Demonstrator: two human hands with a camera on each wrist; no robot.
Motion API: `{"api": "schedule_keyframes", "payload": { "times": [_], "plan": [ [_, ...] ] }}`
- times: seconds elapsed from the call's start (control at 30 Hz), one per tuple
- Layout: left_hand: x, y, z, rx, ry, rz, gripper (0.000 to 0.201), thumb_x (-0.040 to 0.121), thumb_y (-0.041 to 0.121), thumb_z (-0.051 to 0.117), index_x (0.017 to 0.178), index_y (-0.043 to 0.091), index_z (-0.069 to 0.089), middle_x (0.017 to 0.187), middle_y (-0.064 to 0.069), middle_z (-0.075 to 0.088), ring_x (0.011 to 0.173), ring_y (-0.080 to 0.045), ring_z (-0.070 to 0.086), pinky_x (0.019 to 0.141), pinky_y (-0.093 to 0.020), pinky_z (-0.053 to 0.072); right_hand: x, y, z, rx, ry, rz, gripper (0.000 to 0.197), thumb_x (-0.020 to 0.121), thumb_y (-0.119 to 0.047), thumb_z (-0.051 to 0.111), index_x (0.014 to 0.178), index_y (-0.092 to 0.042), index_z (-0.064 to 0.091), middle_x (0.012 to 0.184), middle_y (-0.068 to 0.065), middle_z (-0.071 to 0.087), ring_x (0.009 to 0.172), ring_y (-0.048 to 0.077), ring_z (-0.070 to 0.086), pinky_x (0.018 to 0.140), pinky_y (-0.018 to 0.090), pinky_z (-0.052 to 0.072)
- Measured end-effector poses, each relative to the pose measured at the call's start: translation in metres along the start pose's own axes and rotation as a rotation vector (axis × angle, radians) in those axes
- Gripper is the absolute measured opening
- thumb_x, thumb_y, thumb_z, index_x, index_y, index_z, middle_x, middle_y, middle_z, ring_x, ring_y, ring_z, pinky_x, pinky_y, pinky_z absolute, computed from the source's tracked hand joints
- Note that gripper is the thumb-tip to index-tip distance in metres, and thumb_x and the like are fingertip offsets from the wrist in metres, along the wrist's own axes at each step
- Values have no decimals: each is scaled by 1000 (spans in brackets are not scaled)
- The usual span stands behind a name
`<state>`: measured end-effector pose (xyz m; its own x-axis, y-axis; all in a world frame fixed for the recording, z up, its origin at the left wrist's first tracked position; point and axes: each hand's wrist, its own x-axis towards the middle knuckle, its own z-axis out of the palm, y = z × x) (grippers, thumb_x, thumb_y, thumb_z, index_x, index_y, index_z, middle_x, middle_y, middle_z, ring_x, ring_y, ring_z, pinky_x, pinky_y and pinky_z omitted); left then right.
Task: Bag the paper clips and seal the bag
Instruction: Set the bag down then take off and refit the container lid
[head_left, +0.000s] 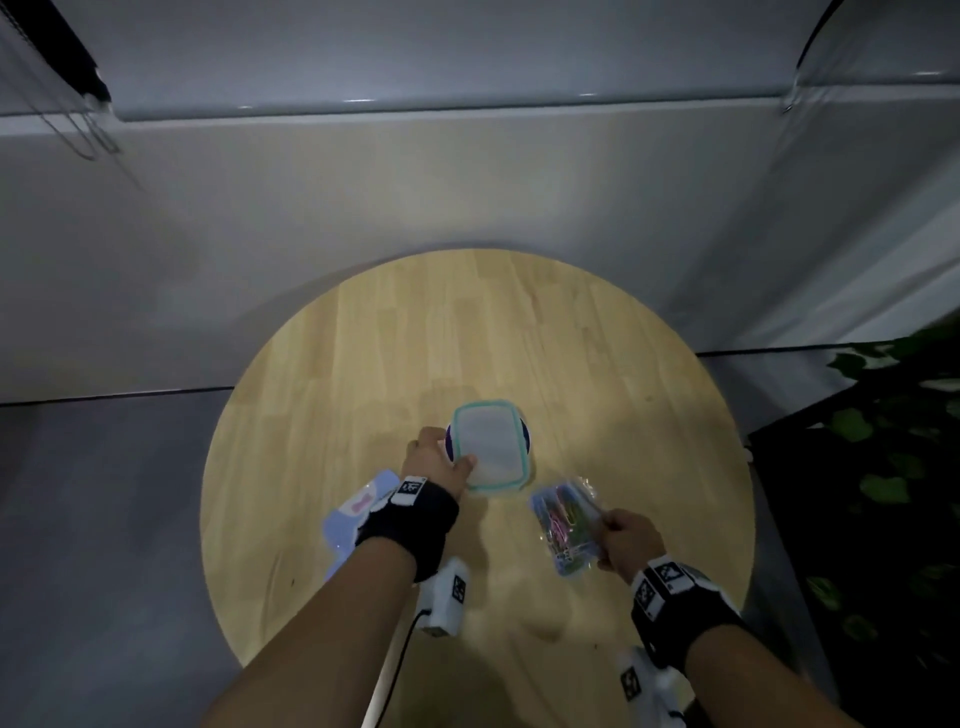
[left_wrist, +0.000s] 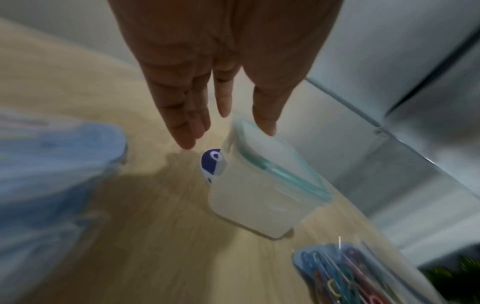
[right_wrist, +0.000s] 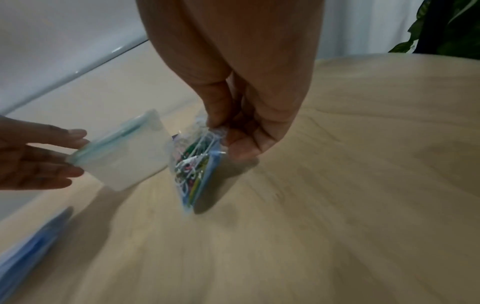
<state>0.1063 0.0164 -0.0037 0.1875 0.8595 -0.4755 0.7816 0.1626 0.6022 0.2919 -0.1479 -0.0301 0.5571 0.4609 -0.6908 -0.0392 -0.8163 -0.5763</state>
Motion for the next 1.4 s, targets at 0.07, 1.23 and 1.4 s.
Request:
{"api": "schedule_keyframes", "payload": {
  "times": [0.07,1.23,1.4],
  "plan": [
    [10,-2,7,-104,-85,-82,64,78,26,72,130,12,39,120,-13,57,104,-33,58,81,-32,46,4,5,-1,-35,41,17,8,83,-1,58,84,-2,65,66,14,59,54,24,54,65,44,55],
    [-102,-94,-19,160,-346,-147,50,58,71,68,68,22,58,66,5,62,59,-10,56,60,-20,44,-92,-23,28,-696,-169,-219,50,74,-49,67,104,-16,45,96,-1,53,95,23,58,76,29,42],
    [-118,-105,-10,-330,-648,-208,30,63,34,81,57,21,55,62,-15,54,43,-17,45,39,-18,37,-67,-32,50,-533,-217,-259,25,81,-36,65,89,-23,45,91,1,55,90,22,57,83,32,45]
  ]
}}
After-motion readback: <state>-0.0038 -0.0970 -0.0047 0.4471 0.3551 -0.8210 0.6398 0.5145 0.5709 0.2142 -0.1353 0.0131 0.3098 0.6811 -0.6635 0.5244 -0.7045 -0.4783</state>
